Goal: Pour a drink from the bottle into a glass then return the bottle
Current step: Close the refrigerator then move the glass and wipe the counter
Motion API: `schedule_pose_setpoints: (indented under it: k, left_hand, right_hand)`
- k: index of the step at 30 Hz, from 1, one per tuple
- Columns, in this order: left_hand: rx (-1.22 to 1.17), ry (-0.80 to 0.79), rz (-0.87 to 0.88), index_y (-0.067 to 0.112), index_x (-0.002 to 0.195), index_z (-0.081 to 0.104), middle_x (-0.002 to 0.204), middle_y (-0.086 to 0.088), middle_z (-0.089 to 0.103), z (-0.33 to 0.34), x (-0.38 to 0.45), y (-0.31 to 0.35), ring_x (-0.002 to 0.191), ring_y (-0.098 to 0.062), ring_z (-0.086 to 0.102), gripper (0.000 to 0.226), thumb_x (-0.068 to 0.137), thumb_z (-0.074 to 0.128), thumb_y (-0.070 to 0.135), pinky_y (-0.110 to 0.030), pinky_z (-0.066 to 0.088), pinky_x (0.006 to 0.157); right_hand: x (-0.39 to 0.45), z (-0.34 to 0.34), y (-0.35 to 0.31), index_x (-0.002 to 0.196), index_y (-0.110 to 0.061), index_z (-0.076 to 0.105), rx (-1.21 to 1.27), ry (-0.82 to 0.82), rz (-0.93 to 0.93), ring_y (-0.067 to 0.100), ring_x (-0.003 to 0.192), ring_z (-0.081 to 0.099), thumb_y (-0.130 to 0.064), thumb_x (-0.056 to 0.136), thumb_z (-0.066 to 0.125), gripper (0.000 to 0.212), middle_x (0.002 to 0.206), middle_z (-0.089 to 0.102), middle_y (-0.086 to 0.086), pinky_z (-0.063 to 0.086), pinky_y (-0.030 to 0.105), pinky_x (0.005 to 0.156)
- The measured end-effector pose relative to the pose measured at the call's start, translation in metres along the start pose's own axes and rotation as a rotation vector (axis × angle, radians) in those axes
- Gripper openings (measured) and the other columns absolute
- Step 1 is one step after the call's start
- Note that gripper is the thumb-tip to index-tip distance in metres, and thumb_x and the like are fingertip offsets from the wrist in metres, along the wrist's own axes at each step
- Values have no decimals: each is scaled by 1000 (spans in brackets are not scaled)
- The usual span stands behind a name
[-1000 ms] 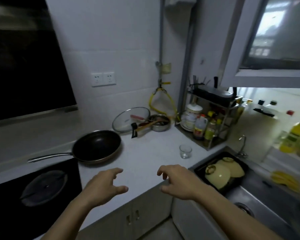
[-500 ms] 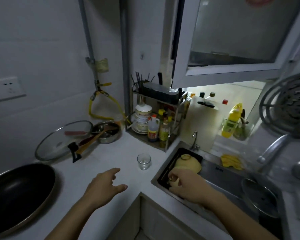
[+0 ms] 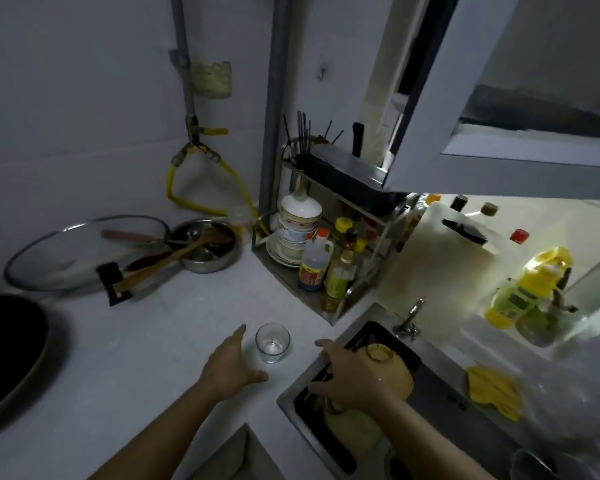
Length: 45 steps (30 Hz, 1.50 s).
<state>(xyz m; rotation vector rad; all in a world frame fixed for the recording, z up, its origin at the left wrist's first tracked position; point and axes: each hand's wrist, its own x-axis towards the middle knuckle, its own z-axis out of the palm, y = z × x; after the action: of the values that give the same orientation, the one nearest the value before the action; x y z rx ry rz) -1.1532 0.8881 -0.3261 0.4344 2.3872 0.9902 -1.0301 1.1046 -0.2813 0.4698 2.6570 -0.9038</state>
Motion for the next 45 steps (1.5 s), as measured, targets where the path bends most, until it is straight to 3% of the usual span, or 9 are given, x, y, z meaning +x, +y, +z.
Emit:
schedule_pose_setpoints:
  k: [9, 14, 18, 20, 28, 34, 38, 41, 45]
  left_hand:
    - [50, 10, -57, 18, 157, 6, 157, -8, 27, 44, 79, -29, 143, -26, 31, 128, 61, 87, 43, -36, 33, 113]
    - [-49, 5, -2, 25, 147, 32, 141, 1, 45, 59, 99, -39, 127, -17, 48, 99, 64, 85, 38, -29, 40, 105]
    - [-128, 68, 10, 20, 131, 49, 129, 3, 54, 63, 107, -44, 116, -13, 54, 76, 66, 87, 29, -24, 42, 98]
    - [-153, 77, 27, 17, 125, 54, 125, 1, 58, 61, 103, -45, 112, -13, 57, 72, 63, 89, 27, -25, 45, 95]
    - [-321, 226, 57, 37, 135, 39, 119, 18, 60, 18, 22, -79, 106, -2, 62, 88, 57, 80, 37, -24, 53, 91]
    - [-287, 373, -35, 47, 118, 46, 110, 24, 65, -27, -66, -128, 98, 3, 63, 76, 54, 85, 37, -26, 55, 84]
    - [-276, 478, -149, 47, 117, 44, 106, 22, 66, -50, -128, -171, 95, -3, 65, 77, 52, 83, 41, -30, 56, 82]
    - [-259, 537, -253, 46, 118, 43, 104, 21, 67, -63, -175, -206, 93, -4, 65, 79, 49, 82, 40, -32, 56, 81]
    - [-258, 603, -374, 47, 118, 43, 104, 22, 66, -78, -223, -243, 92, -6, 66, 82, 46, 82, 41, -33, 56, 80]
  right_hand:
    - [140, 23, 10, 151, -24, 26, -52, -137, -3, 16, 103, 53, -33, 74, 84, 97, 127, 49, 0, 50, 31, 93]
    - [177, 44, 6, 152, -18, 29, -26, -168, -90, 25, 125, 53, -32, 66, 89, 106, 141, 51, 7, 47, 37, 102]
    - [182, 52, 5, 145, -17, 40, -27, -176, -156, 21, 128, 51, -72, 39, 85, 128, 137, 52, -2, 43, 36, 106]
    - [178, 53, 1, 143, -18, 41, -28, -158, -156, 23, 127, 52, -52, 47, 90, 113, 137, 54, 0, 44, 35, 104]
    - [131, 83, -64, 126, -27, 49, 156, -119, -370, 10, 110, 59, -40, 56, 89, 82, 118, 59, -9, 49, 25, 98]
    - [94, 131, -128, 141, -27, 42, 174, -319, -371, 3, 110, 57, -82, 32, 72, 125, 128, 53, -17, 49, 21, 97]
    - [64, 175, -159, 135, -39, 43, 198, -361, -268, 5, 105, 56, -60, 61, 82, 86, 136, 52, -11, 49, 17, 82]
    - [45, 207, -159, 145, -39, 36, 10, -422, -231, 13, 135, 41, -94, 44, 48, 116, 155, 35, -7, 35, 27, 111]
    - [27, 238, -162, 154, -39, 7, -375, -609, -200, 26, 152, -3, -97, 34, 30, 136, 165, -11, -2, 11, 45, 122]
